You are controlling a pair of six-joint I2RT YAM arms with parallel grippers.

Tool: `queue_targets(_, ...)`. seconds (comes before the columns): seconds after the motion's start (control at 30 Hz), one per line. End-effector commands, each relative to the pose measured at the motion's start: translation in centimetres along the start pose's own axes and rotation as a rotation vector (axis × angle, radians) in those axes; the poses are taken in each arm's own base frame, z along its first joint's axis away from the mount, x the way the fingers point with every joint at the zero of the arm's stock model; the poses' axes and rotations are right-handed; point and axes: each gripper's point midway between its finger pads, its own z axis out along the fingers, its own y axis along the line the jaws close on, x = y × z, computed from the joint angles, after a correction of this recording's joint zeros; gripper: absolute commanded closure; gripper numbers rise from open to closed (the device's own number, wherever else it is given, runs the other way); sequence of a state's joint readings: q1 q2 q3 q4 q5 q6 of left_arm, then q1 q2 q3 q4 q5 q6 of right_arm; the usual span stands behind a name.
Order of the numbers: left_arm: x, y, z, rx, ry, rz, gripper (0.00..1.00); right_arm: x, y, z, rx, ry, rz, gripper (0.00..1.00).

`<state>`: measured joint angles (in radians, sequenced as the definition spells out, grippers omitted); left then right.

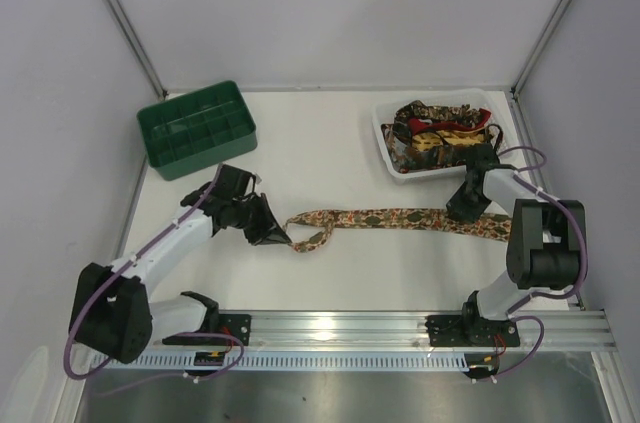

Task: Roll the ties
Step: Flatten the tie

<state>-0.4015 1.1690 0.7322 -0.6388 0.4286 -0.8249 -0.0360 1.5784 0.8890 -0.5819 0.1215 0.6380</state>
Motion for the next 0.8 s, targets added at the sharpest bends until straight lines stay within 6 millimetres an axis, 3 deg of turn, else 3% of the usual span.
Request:
queue_targets(0.0, -1.0, -1.0, -0.1, 0.084, 0.074, -0.034, 0.98, -0.5, -0.3, 0.4, 0.05, 0.004, -0.009, 0.6)
queue_targets(0.17, -3.0, -2.3, -0.5, 0.132, 0.105, -0.118, 0.99, -0.4, -1.0, 0.8, 0.111, 0.02, -0.037, 0.62)
queue_targets(0.37, -7.4, -3.3, -2.8, 0.217, 0.015, -0.287, 0.97, -1.0, -1.7, 1.1, 0.192, 0.014, -0.081, 0.63)
queue_targets(0.4, -8.3, -2.6, -3.1, 0.197, -0.012, -0.324, 0.96, -1.1, -1.9, 1.1, 0.204, 0.01, -0.08, 0.63)
queue_targets(0.43, -8.7, -2.2, -3.2, 0.178, -0.021, -0.351, 0.89, -1.1, -2.0, 1.1, 0.211, 0.013, -0.079, 0.63)
queue_targets(0.5, -9.5, -1.2, -3.6, 0.139, -0.046, -0.436, 0.88, -1.1, -2.3, 1.2, 0.232, 0.017, -0.08, 0.64)
queue_targets(0.6, -10.7, 0.1, -3.9, 0.1, -0.1, -0.54, 0.65, -1.0, -2.4, 1.3, 0.248, 0.028, -0.091, 0.64)
queue_targets(0.63, -11.3, 1.0, -4.1, 0.061, -0.147, -0.584, 0.48, -1.1, -2.5, 1.3, 0.249, 0.03, -0.094, 0.64)
queue_targets(0.7, -12.7, 2.3, -4.8, 0.04, -0.2, -0.632, 0.38, -1.4, -2.5, 1.2, 0.256, 0.021, -0.102, 0.64)
queue_targets(0.73, -13.1, 3.2, -5.1, -0.011, -0.23, -0.618, 0.21, -1.5, -2.5, 1.1, 0.252, 0.019, -0.104, 0.64)
queue_targets(0.77, -14.7, 2.6, -6.3, -0.023, -0.273, -0.577, 0.17, -1.5, -2.4, 1.0, 0.25, 0.02, -0.108, 0.64)
